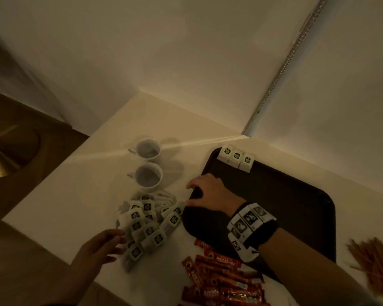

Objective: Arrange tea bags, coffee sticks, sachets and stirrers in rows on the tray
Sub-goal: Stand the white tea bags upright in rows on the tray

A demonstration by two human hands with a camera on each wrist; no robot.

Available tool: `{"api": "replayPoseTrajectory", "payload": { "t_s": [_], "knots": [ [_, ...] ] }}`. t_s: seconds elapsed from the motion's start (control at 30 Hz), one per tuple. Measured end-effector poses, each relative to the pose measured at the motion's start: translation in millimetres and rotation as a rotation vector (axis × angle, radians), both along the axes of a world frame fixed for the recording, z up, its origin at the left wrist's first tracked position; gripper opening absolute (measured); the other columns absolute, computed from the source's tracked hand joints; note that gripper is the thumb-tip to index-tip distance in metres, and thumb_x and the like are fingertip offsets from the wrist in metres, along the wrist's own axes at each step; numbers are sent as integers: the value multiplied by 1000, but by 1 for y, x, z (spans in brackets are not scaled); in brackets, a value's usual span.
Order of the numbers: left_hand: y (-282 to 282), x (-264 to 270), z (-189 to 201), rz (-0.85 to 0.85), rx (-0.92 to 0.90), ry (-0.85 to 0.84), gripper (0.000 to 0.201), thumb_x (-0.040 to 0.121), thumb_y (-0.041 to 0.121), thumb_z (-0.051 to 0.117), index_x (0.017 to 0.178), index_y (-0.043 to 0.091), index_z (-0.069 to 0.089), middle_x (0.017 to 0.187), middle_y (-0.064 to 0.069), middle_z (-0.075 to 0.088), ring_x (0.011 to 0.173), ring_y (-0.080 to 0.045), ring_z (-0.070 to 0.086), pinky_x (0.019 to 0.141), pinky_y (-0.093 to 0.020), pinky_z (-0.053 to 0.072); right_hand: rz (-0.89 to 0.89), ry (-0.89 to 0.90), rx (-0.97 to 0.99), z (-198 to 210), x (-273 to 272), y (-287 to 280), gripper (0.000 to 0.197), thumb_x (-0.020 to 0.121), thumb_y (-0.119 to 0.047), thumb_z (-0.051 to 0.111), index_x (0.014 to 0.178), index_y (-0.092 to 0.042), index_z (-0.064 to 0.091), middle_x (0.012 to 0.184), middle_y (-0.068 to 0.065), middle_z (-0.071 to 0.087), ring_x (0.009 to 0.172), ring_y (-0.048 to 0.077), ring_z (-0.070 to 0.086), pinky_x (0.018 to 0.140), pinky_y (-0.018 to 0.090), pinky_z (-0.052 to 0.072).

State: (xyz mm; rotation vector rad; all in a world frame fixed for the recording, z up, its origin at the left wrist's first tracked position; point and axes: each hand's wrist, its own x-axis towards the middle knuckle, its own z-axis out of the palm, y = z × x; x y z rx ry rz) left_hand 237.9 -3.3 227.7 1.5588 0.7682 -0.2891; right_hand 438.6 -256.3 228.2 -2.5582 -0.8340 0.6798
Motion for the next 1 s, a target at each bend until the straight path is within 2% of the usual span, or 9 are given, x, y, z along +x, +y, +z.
{"api": "replayPoseTrajectory", "payload": {
  "t_s": [0.13, 0.27, 0.43, 0.57, 0.67, 0.73, 0.87, 0.93, 1.0],
  "knots": [
    [-1, -8, 0, -22, -12, -47, 18, 96, 8, 49, 98, 8, 67, 90, -10, 72, 79, -26, 63, 70, -34, 46, 153, -106, -257, -18, -39, 34, 91, 60, -76, 64, 126, -18, 44, 125, 2, 46, 117, 24, 36, 98, 46, 26],
    [-3, -11, 3, -68, -17, -108, 18, 96, 8, 48, 99, 8, 66, 83, -2, 72, 73, -16, 65, 70, -31, 47, 118, -190, -369, -27, -51, 47, 95, 58, -77, 63, 125, -14, 42, 126, 7, 43, 118, 29, 35, 101, 53, 24],
    [-4, -5, 6, -110, -29, -189, 19, 97, 7, 47, 100, 9, 66, 85, -3, 71, 76, -19, 65, 71, -30, 48, 127, -121, -373, -23, -50, 53, 59, 76, -58, 62, 121, -21, 53, 120, 3, 54, 117, 28, 36, 98, 53, 23],
    [-8, 12, 16, -130, -3, -261, 18, 96, 7, 50, 98, 11, 67, 83, -2, 71, 75, -18, 62, 66, -23, 49, 115, -101, -257, -9, -44, 56, 22, 85, -41, 59, 100, -26, 62, 105, -3, 61, 109, 23, 42, 91, 47, 24],
    [-16, 35, 28, -161, 83, -337, 14, 94, 8, 54, 99, 9, 67, 88, -5, 69, 73, -8, 62, 60, -14, 47, 135, -89, -160, 8, -35, 58, 21, 85, -39, 62, 99, -24, 64, 104, -2, 64, 105, 21, 51, 85, 37, 31],
    [-21, 56, 36, -196, 138, -379, 13, 94, 14, 56, 103, 12, 65, 96, -1, 68, 80, -3, 63, 64, -14, 48, 150, -46, -68, 25, -30, 59, 22, 83, -33, 66, 100, -19, 65, 101, 2, 65, 99, 22, 57, 78, 30, 37],
    [-31, 90, 56, -399, -58, -236, 35, 89, 41, 55, 119, 24, 57, 115, 2, 63, 103, -15, 62, 81, -31, 53, 211, -20, 85, 66, -26, 69, 21, 79, -21, 71, 99, -15, 68, 96, 3, 69, 89, 17, 62, 78, 31, 48],
    [-35, 100, 63, -527, -179, -135, 50, 80, 54, 54, 120, 25, 56, 116, -3, 65, 102, -23, 65, 84, -35, 55, 265, -19, 143, 79, -26, 74, 16, 77, -16, 71, 92, -13, 69, 87, 4, 69, 81, 17, 64, 73, 31, 49],
    [-36, 104, 64, -560, -275, -127, 54, 77, 53, 57, 117, 16, 58, 109, -8, 68, 91, -27, 66, 82, -38, 56, 277, -32, 183, 85, -26, 76, 15, 76, -10, 69, 91, -10, 69, 83, 5, 69, 76, 16, 65, 68, 26, 49]
  ]
}}
